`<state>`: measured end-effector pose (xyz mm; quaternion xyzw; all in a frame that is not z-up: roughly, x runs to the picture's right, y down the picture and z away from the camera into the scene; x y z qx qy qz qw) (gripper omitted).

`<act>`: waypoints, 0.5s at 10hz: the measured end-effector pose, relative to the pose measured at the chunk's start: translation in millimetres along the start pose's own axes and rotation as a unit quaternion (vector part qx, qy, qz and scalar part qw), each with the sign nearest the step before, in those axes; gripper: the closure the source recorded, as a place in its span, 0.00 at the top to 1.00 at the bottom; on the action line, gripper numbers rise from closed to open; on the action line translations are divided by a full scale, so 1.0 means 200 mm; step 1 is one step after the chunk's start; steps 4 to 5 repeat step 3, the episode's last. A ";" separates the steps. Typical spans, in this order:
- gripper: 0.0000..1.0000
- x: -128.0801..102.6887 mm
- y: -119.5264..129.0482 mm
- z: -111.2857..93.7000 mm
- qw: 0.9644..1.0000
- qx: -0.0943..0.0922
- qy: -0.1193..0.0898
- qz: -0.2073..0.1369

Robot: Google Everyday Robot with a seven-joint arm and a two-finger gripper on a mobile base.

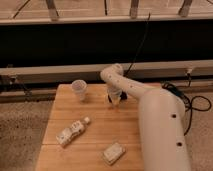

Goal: Push the eraser across the table

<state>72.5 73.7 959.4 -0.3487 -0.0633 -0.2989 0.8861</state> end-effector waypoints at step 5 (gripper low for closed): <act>0.00 0.08 -0.08 -0.04 1.000 0.009 0.009 0.009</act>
